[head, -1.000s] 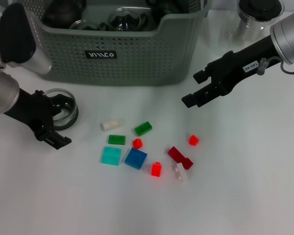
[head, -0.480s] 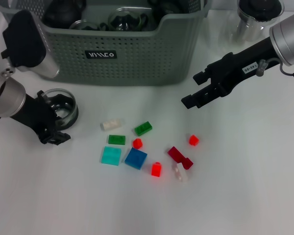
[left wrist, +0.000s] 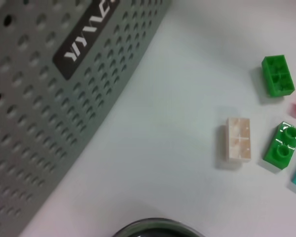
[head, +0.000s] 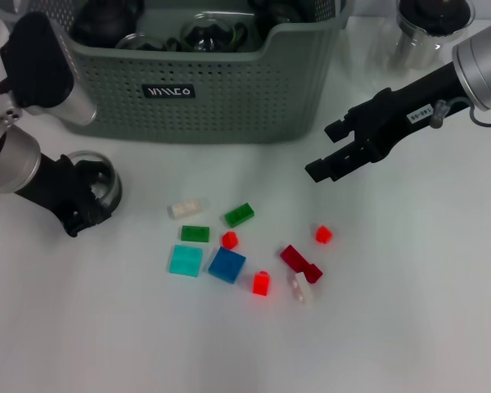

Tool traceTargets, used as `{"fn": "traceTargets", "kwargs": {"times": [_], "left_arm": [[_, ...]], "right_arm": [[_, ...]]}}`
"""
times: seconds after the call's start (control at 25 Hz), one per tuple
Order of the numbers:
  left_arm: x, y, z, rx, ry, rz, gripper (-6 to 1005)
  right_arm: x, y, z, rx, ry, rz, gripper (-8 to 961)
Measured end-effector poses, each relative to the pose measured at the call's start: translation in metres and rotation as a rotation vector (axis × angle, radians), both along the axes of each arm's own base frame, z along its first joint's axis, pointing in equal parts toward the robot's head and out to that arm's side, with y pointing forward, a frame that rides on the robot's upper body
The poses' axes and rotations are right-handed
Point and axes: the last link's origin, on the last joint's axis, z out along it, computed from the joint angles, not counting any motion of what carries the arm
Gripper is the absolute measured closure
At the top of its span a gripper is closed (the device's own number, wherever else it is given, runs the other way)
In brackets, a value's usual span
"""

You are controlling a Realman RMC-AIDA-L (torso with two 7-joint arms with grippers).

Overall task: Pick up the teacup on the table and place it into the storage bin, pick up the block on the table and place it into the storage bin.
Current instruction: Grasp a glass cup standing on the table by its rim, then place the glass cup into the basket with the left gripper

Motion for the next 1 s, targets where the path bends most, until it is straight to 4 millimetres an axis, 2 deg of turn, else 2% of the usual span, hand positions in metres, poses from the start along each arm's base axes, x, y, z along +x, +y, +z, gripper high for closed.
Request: {"fn": "traceTargets", "kwargs": {"times": [0.08, 0.24, 0.4, 0.44, 0.48, 0.64, 0.68, 0.8, 1.0], "left_arm": [[0.002, 0.000, 0.001, 0.001, -0.004, 0.002, 893], [0.013, -0.006, 0.007, -0.012, -0.085, 0.017, 939], [0.040, -0.014, 0.023, -0.035, -0.289, 0.018, 951], [0.040, -0.014, 0.023, -0.035, -0.289, 0.018, 951], [0.061, -0.016, 0.035, -0.030, -0.440, -0.003, 951], [0.104, -0.010, 0.057, -0.002, -0.669, -0.054, 952], [0.119, -0.005, 0.065, 0.014, -0.726, -0.077, 952], [0.145, 0.014, 0.079, 0.108, -0.786, -0.118, 952], [0.166, 0.071, 0.094, 0.334, -0.720, -0.058, 952]], "right_arm": [[0.001, 0.000, 0.000, 0.001, -0.001, -0.002, 35], [0.003, 0.000, 0.003, 0.003, -0.003, -0.005, 35], [0.003, 0.000, 0.004, 0.003, -0.006, -0.009, 35], [0.003, 0.000, 0.004, 0.003, -0.006, -0.009, 35], [0.004, 0.000, 0.005, 0.003, -0.007, -0.010, 35], [0.004, 0.000, 0.006, 0.001, -0.010, -0.013, 35], [0.004, 0.000, 0.007, 0.000, -0.011, -0.013, 35], [0.003, 0.001, 0.008, -0.001, -0.012, -0.010, 34], [0.003, 0.002, 0.012, 0.006, -0.010, -0.013, 34]]}}
